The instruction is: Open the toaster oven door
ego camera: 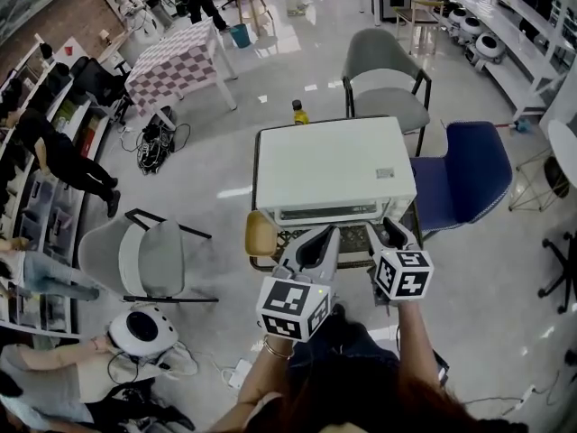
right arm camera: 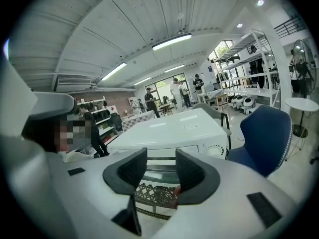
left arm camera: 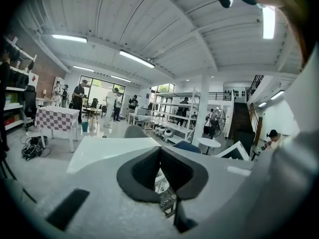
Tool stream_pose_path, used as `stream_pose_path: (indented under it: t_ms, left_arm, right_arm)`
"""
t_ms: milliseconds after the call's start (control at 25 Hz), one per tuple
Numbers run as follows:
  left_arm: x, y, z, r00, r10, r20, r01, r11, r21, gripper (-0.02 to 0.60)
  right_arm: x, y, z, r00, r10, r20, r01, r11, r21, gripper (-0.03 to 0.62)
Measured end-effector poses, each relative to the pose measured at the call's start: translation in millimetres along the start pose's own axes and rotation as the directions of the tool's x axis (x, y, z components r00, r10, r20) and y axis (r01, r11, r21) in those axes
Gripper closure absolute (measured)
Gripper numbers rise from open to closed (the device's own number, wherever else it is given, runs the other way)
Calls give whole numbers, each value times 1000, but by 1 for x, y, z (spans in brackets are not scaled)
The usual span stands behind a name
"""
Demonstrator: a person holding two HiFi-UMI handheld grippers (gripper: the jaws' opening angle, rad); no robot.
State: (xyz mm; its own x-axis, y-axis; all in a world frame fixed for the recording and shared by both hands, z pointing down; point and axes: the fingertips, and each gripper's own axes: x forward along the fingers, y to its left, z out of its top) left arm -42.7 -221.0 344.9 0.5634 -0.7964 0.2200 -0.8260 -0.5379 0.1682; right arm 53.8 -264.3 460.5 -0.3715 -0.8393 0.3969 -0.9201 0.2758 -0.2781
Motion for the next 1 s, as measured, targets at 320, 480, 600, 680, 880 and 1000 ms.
stream_pose_path:
  t_ms: [320,480,600,680,880,1000]
  left_arm:
    - [10,15,-1,1000,-13,-15,13,1000,-16,566]
    - [19,22,-1,999,-22,-24,22,1000,-20,568]
    - [24,29,-2,999,-25,-32,24,999,-24,566]
    - [26,31,-2,999,-25,-35,25,999,-28,566]
    - [29,38,-5,999,-28,-44,26,999,-35,566]
    - [32,42,-10,998,-27,-52,25,999,-39,567]
  right_arm:
    - [21,-12,-12,999,-31,-26,33,995,89,408]
    - [32,-21,-16,998,-43,-37,48,989,138,405]
    - [41,-25,-19,998,-48,-47,56,983,176,398]
    - [43,-27,-22,997,-47,-54,57,978,203,393]
    - [51,-29,-29,998,-30,-60,46,958,284,379]
    - [57,-31,-31,999,-19,-50,35,941,336,375]
